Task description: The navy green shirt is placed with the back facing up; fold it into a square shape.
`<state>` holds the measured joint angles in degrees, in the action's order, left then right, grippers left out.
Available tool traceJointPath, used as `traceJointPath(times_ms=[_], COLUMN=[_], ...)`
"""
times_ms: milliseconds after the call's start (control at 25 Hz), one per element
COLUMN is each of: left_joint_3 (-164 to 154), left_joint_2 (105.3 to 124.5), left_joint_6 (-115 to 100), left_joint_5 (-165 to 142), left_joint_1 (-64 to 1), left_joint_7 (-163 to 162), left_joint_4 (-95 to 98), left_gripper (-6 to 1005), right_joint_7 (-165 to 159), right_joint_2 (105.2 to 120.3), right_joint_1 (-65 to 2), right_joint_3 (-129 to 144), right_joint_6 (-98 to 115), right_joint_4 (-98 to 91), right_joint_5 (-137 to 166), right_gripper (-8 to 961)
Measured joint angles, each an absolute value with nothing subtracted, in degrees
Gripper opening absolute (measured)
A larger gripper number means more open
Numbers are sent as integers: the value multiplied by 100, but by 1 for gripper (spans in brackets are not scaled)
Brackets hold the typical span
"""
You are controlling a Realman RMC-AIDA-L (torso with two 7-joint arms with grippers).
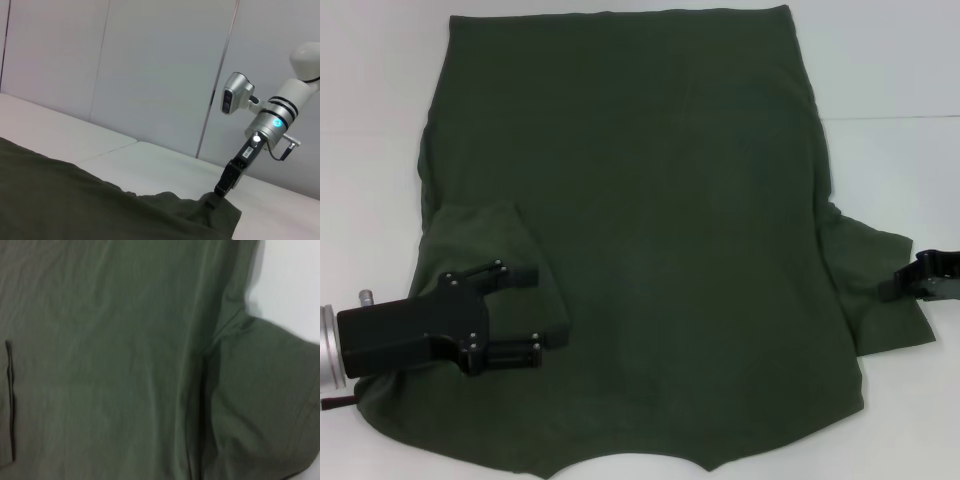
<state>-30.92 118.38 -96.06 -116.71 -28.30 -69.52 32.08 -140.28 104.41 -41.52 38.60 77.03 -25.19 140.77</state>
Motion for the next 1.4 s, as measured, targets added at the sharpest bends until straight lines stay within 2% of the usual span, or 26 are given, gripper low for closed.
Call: traceJointPath(times_ms=[240, 440, 920, 1200, 1400], left_joint_3=[-3088, -3087, -3049, -3039, -3033], left_joint_2=[11831, 11830, 11820, 11816, 11814], left_joint_6=[-9606, -9606, -9613, -9616, -9584], left_joint_5=[-11674, -11663, -11656, -11645, -11641], left_joint_1=[-2838, -2839, -2855, -2895, -2926], left_joint_7=[-6951, -6952, -7060, -7194, -7254], left_joint_4=[3208, 3207, 3261, 3294, 3299], left_gripper=[937, 936, 937, 936, 937], right_joint_7=[-13927, -13908, -13965, -13880, -13863], right_joint_2=[10441, 10437, 10172, 10183, 10296], right_joint_1=[-4130, -4127, -4155, -4399, -4728], right_joint_3=[3812, 3793, 3738, 3762, 3754], right_joint_6=[7682, 7669, 8125, 8187, 8264], right_joint_4=[-2558, -2572, -3373, -3737, -3743], right_joint_5=[14051, 14026, 14076, 14380, 14376], right_gripper=[123, 33, 32, 32, 33])
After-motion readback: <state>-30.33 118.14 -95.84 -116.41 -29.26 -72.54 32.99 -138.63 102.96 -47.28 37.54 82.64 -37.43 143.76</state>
